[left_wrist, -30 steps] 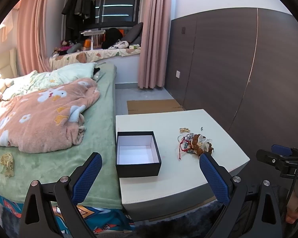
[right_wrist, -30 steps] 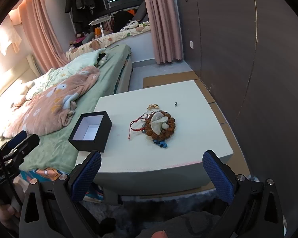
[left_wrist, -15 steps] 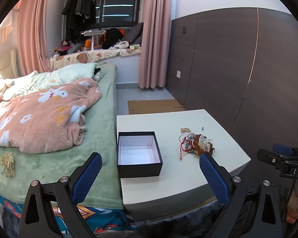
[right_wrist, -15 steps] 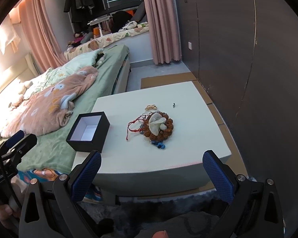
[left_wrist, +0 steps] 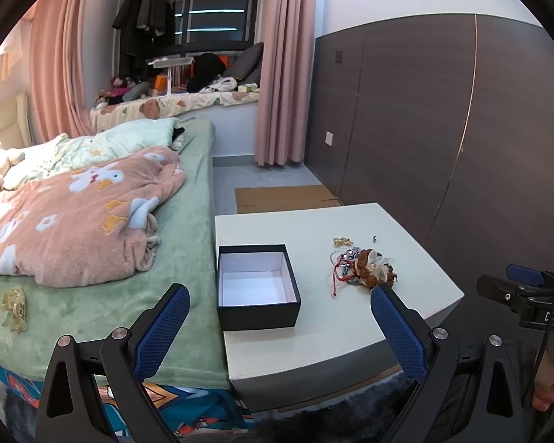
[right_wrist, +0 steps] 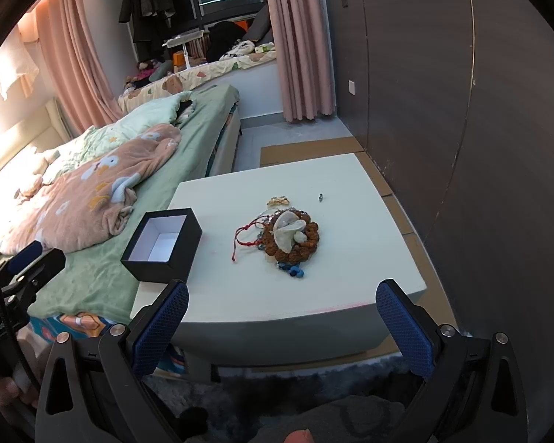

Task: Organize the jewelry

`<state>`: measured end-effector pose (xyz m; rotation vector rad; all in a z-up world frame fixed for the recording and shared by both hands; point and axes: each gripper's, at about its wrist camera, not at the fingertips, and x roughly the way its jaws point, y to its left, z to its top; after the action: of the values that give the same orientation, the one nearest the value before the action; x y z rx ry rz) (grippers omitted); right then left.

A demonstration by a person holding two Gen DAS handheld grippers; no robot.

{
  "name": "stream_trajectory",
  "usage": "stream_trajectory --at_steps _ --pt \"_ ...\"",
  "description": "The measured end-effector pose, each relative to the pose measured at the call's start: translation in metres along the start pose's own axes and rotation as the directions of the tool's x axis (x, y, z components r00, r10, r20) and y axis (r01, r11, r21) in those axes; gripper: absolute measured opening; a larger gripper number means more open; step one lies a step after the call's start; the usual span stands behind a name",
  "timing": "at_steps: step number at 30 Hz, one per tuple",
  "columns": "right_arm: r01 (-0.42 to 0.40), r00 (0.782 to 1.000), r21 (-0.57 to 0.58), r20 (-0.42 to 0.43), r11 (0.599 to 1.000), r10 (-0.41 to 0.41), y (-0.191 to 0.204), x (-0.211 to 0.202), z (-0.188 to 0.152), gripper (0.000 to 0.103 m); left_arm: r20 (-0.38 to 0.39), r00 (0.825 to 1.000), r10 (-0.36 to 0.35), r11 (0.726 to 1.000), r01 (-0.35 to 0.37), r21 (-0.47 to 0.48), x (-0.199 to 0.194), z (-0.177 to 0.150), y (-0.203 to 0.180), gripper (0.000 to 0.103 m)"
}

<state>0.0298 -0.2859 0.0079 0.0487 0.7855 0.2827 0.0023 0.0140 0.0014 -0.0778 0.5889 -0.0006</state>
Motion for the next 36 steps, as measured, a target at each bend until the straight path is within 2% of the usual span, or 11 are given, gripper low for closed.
stream_trajectory --at_steps 5,10,15,24,29,36 --pt "-0.037 0.999 0.042 -0.014 0.998 0.037 -0.015 0.0 0.001 0.1 0.004 1.0 -0.016 0.999 0.016 0.032 -0.003 0.001 -0.004 0.097" --pt "-0.039 0.999 0.057 -0.018 0.998 0.04 -0.029 -0.007 0.001 0.1 0.07 0.997 -0.034 0.996 0.028 0.081 -0.021 0.001 -0.01 0.097" --pt "-0.015 1.0 0.079 -0.011 0.997 0.016 -0.041 -0.012 0.002 0.1 0.039 0.995 -0.091 0.991 0.086 0.101 -0.018 0.006 -0.021 0.097" --pt "-0.049 0.999 0.156 0.025 0.987 0.045 -0.069 -0.016 0.012 0.1 -0.012 0.983 -0.181 0.978 0.181 0.101 0.008 0.02 -0.041 0.097" --pt "-0.088 0.996 0.211 0.018 0.973 0.087 -0.077 -0.004 0.017 0.098 -0.06 0.968 -0.243 0.961 0.249 0.121 0.029 0.028 -0.06 0.084" --pt "-0.111 0.994 0.298 0.015 0.948 0.111 -0.09 0.014 0.033 0.098 -0.134 0.945 -0.297 0.941 0.314 0.128 0.068 0.039 -0.085 0.078"
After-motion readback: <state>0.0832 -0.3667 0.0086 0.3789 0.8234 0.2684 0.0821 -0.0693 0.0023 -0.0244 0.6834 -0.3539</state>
